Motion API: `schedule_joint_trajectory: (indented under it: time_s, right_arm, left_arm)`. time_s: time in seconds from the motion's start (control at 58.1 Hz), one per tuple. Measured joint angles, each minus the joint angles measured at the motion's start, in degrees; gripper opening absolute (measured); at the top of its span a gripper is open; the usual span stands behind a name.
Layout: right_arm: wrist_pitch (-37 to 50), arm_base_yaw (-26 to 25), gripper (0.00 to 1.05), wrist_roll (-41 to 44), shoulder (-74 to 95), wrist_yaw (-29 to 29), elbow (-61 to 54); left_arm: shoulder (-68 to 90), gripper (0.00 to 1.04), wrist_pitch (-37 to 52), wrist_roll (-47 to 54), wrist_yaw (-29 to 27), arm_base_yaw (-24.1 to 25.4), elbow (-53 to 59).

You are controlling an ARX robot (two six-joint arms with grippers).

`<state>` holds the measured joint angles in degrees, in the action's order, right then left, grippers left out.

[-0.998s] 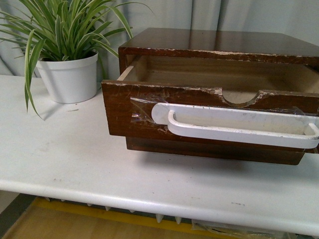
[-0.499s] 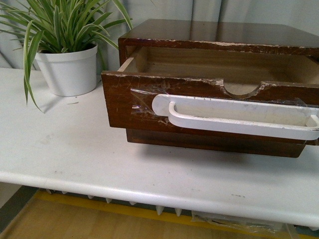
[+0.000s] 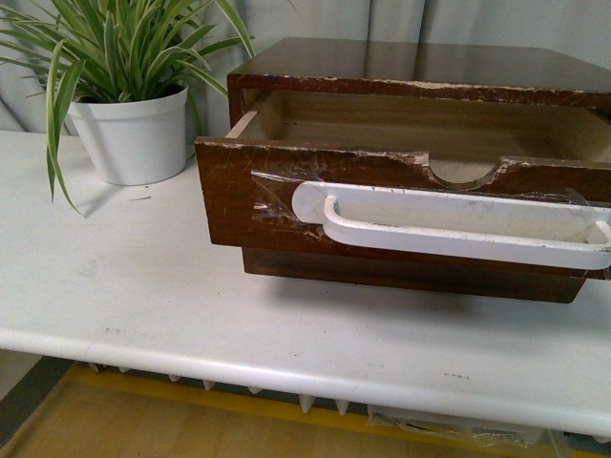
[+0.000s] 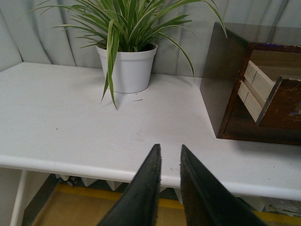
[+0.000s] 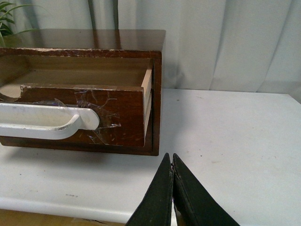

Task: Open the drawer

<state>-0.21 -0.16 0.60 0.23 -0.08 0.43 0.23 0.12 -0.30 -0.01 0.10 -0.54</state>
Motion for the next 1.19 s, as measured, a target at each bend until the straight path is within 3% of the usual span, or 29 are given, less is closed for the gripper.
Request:
schedule_joint_trajectory:
  time_s: [0.465,1.187]
  right_arm:
    - [0.0,0.0,0.98,0.0,0.0,0.0,0.0]
    - [0.0,0.0,0.96,0.0,0.0,0.0,0.0]
  left_arm:
    - [0.0,1.0,0.0,0.1,0.0,0.0,0.0]
    - [0.0,0.99,0.0,0.0,0.0,0.0,0.0]
